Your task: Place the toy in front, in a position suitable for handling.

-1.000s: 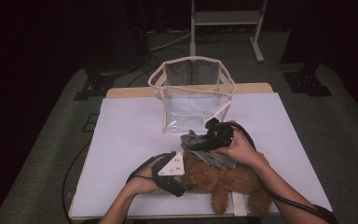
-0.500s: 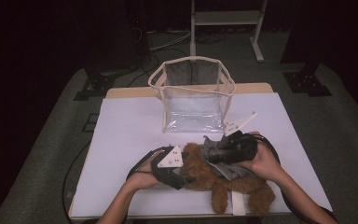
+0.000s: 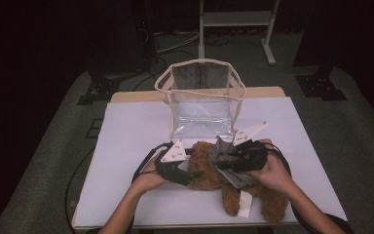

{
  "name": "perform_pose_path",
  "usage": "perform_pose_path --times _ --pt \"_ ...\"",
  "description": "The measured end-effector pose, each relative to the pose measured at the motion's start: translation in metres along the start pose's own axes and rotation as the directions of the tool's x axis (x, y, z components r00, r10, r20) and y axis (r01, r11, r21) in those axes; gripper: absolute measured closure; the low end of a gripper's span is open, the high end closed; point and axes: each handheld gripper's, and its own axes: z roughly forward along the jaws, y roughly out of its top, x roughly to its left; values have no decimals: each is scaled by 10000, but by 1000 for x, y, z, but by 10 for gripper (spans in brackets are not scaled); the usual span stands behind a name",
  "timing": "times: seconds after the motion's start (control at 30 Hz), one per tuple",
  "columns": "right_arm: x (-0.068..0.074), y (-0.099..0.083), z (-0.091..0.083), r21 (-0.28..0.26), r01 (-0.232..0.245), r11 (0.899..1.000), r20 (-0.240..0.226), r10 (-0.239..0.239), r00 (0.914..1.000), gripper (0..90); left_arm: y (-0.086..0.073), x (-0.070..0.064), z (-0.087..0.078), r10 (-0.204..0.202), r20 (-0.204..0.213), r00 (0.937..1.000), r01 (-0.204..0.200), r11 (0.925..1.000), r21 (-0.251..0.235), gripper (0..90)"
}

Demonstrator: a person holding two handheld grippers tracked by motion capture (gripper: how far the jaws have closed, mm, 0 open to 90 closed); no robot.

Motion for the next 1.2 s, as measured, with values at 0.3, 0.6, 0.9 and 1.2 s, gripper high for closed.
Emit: perform_pose_path --times 0.3,0.6,0.9,1.2 --pt "-27 8 0 -309 -494 9983 253 502 9984 713 -11 2 8 -211 -162 9996 211 9998 -3 392" --pt "-5 28 11 -454 313 9985 -107 -318 9994 712 -1 4 16 -124 -126 9998 123 9999 -81 408" --pt "-12 37 11 -294 158 9994 -217 -164 9996 713 -2 0 14 -68 34 10000 68 9999 -157 406" --pt "-34 43 15 -169 -368 9992 -364 362 9987 711 -4 -10 8 258 394 9989 -255 9996 -78 403"
